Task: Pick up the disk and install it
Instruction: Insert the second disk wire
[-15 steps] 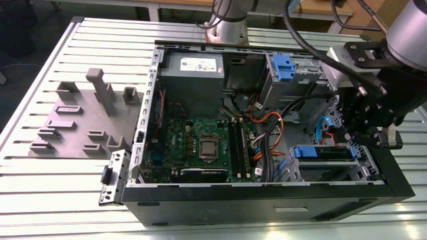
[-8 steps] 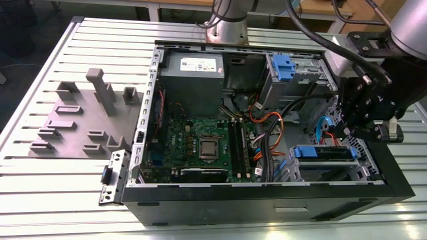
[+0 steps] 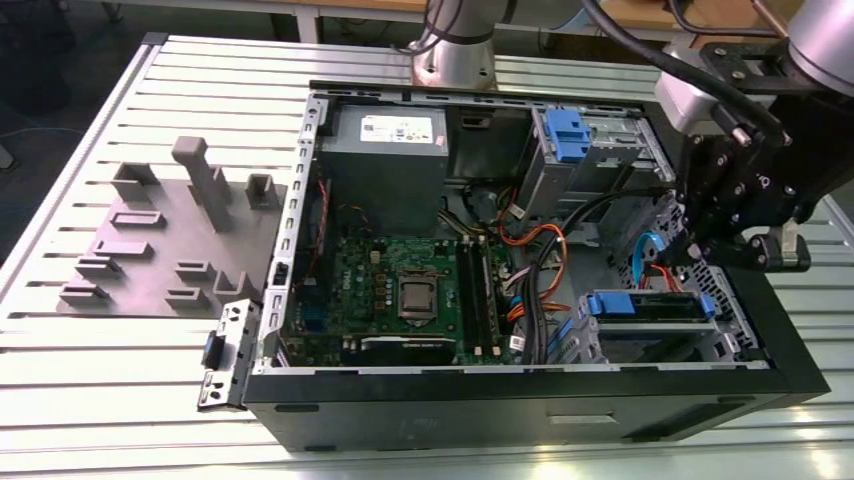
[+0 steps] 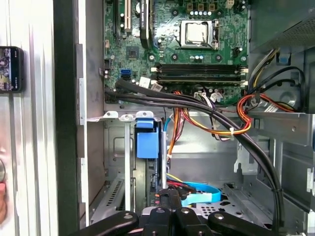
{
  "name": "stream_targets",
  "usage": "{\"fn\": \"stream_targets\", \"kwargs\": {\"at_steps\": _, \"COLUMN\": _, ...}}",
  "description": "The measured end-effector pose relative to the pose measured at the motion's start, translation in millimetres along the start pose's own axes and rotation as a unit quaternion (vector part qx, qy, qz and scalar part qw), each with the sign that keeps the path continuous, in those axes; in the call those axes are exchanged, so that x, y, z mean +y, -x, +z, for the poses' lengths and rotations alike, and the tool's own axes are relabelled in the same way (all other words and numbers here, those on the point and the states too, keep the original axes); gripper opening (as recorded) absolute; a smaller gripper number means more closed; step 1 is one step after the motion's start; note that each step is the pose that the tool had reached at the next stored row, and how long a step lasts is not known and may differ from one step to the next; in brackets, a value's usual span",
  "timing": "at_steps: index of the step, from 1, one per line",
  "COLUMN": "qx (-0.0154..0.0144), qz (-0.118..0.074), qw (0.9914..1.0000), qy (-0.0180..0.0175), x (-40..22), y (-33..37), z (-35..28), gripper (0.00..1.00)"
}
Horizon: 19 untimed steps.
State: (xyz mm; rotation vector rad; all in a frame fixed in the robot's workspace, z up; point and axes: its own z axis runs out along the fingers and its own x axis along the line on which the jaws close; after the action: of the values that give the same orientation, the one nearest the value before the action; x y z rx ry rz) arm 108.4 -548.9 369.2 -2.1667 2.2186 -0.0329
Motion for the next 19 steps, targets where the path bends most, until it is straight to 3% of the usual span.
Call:
{"fn": "stream_targets", "kwargs": {"at_steps": 10, "qx": 0.0001, "qz": 0.0, "qw": 1.0, "qy": 0.0006, "x": 0.1, "y": 4.8, "z": 2.0, "gripper": 0.11}}
{"fn": "stream_targets", "kwargs": {"at_steps": 13, "qx": 0.0004, "qz": 0.0, "qw": 1.0, "qy": 0.0021, "x": -0.2, "y": 5.0, "z": 2.0, "gripper": 0.24}}
{"fn": "stream_targets", "kwargs": {"at_steps": 15, "qx": 0.0004, "qz": 0.0, "qw": 0.99999, "qy": 0.0053, "x": -0.4, "y": 5.6, "z": 2.5, "gripper": 0.24}}
{"fn": "stream_targets", "kwargs": {"at_steps": 19, "qx": 0.0006, "qz": 0.0, "qw": 0.99988, "qy": 0.0157, "x": -0.7, "y": 6.4, "z": 5.7, "gripper": 0.24}}
